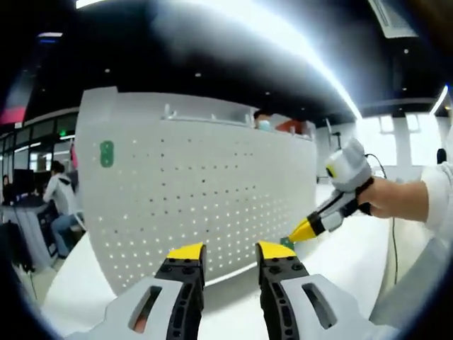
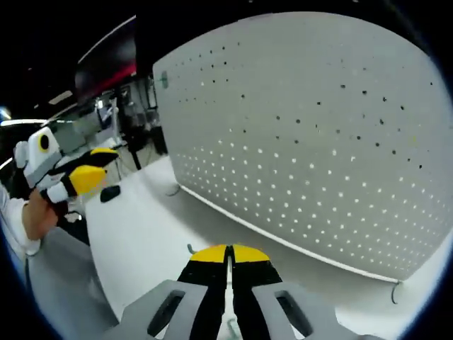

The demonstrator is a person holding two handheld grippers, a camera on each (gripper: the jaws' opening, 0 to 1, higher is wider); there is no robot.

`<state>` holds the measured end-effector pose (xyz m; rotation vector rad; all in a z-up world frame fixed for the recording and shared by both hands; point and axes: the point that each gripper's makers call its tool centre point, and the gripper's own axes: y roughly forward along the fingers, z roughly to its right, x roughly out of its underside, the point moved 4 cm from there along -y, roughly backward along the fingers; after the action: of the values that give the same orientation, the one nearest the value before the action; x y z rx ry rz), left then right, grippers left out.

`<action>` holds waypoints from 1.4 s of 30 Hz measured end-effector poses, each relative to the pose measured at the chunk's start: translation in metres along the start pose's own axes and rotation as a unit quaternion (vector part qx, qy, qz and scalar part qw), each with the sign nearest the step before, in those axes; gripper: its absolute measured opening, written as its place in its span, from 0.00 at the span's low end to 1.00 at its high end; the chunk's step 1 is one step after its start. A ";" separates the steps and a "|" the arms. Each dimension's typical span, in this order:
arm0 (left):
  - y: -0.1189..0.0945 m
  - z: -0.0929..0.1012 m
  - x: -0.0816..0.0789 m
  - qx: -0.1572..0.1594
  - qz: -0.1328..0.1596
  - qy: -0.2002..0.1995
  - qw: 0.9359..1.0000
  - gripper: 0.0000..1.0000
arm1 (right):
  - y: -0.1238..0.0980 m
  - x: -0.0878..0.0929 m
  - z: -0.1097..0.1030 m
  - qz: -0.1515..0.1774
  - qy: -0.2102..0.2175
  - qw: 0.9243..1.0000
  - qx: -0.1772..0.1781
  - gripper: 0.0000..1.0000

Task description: Insert the hook assembly into the mounting plate slot until the hook locks in place.

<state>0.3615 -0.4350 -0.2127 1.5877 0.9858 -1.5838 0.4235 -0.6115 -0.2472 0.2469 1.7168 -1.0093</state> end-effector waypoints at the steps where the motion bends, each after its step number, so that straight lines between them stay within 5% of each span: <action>1: 0.001 0.003 0.001 0.006 -0.003 0.006 1.000 0.30 | 0.000 -0.005 -0.003 0.005 -0.001 1.000 -0.004 0.00; 13: 0.004 0.014 0.005 0.034 -0.011 0.018 0.999 0.31 | 0.001 -0.040 -0.042 0.039 -0.013 0.998 -0.054 0.00; 28: 0.005 0.021 0.004 0.047 -0.005 0.042 0.998 0.21 | 0.006 -0.046 -0.090 0.046 0.013 0.990 -0.131 0.00; 42: 0.005 0.021 0.006 0.045 -0.012 0.063 0.997 0.09 | 0.003 -0.048 -0.102 0.049 0.010 0.988 -0.144 0.00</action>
<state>0.3553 -0.4554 -0.2196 1.7619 1.0160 -1.5811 0.3747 -0.5214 -0.2012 0.1528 1.8263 -0.6788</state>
